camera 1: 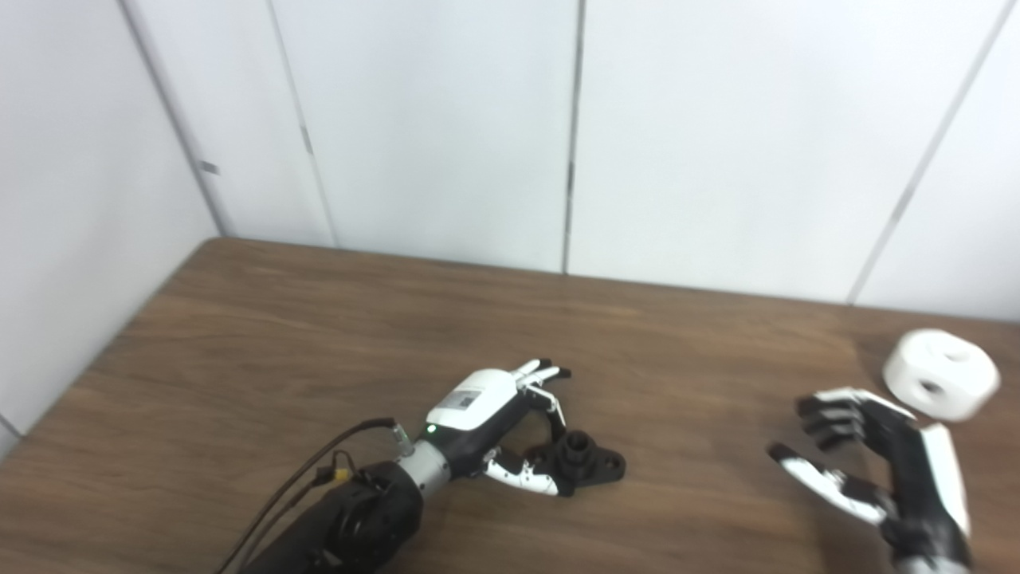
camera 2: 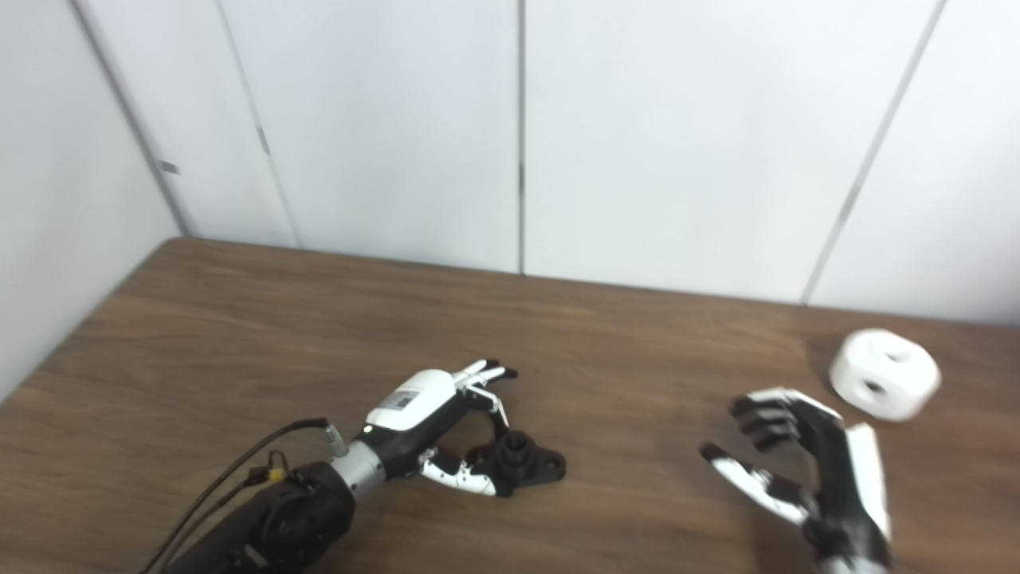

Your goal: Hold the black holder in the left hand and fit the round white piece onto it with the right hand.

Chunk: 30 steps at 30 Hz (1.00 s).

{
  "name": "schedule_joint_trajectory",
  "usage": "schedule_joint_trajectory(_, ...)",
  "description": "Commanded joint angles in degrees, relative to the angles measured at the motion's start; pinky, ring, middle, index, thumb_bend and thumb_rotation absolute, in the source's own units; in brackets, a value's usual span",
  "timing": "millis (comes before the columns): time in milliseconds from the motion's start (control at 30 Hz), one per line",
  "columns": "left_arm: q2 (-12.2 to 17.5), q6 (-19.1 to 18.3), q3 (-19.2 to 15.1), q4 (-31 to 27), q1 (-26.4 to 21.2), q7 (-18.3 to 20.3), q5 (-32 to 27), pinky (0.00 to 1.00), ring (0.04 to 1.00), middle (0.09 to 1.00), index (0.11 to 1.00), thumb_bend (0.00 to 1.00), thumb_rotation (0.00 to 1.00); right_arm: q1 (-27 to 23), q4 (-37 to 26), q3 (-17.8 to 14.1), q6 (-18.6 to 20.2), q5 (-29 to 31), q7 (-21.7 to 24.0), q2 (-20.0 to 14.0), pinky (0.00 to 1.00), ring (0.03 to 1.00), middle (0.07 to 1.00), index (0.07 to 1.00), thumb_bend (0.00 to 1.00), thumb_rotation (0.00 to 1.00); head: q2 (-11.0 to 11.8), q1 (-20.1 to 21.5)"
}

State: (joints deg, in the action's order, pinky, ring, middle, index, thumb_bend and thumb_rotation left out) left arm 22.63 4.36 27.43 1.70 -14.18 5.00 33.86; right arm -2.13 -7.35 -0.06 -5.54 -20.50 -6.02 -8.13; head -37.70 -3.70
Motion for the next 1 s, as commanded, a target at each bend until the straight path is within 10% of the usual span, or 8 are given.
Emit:
schedule_joint_trajectory(0,-1.0,3.05,3.84,1.33,1.32,4.02,1.83,0.9,0.998,0.949,0.486,0.52,0.06,-1.83,-1.43,0.47,-2.92,-0.61,-1.26,0.69,0.42,0.529,0.612,0.496,0.5,0.12,-0.53,1.27)
schedule_joint_trajectory(500,-0.53,8.24,6.58,4.8,-0.11,6.16,2.22,0.87,0.989,0.952,0.487,0.52,0.06,-3.35,-10.83,0.81,5.49,-6.01,3.23,-1.51,0.42,0.545,0.629,0.497,0.5,0.13,0.64,17.29)
schedule_joint_trajectory(600,-0.08,10.13,6.04,6.35,-0.11,5.63,2.0,0.86,0.978,0.943,0.487,0.52,0.06,-6.49,-16.66,1.14,13.43,-15.65,11.37,-7.78,0.45,0.569,0.665,0.497,0.5,0.14,2.63,22.64)
schedule_joint_trajectory(733,0.48,11.41,5.45,7.61,0.01,5.77,2.13,0.84,0.962,0.932,0.487,0.52,0.06,-12.13,-21.06,2.59,22.89,-32.5,24.89,-15.71,0.55,0.705,0.78,0.754,0.65,0.23,6.02,29.68)
schedule_joint_trajectory(967,2.19,13.8,4.76,9.04,0.43,5.9,2.19,0.82,0.942,0.92,0.488,0.52,0.06,-24.73,-19.38,3.83,28.1,-54.7,49.14,-22.59,0.61,0.834,0.901,0.838,0.84,0.3,12.36,40.26)
